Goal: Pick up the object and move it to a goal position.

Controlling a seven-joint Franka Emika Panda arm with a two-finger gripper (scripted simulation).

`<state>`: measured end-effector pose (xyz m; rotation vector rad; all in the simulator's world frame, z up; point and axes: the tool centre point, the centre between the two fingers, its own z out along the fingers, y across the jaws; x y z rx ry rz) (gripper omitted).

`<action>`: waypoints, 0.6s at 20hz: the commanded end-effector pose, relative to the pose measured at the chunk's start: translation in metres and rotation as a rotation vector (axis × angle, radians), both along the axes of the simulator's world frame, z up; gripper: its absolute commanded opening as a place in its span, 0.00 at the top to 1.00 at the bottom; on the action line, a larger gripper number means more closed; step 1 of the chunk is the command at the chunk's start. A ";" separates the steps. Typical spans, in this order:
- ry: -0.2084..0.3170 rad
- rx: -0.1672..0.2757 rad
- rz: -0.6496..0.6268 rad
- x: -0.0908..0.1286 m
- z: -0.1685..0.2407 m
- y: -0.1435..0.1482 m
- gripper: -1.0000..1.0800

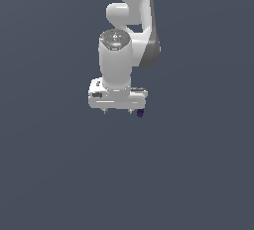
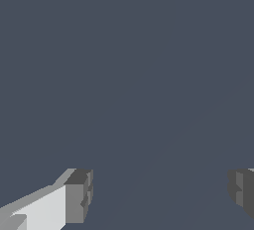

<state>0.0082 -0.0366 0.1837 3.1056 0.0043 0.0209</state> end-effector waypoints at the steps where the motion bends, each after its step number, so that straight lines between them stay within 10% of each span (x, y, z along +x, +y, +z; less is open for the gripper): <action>1: 0.000 0.000 0.000 0.000 0.000 0.000 0.04; 12: 0.029 -0.021 0.012 -0.008 -0.010 -0.024 0.04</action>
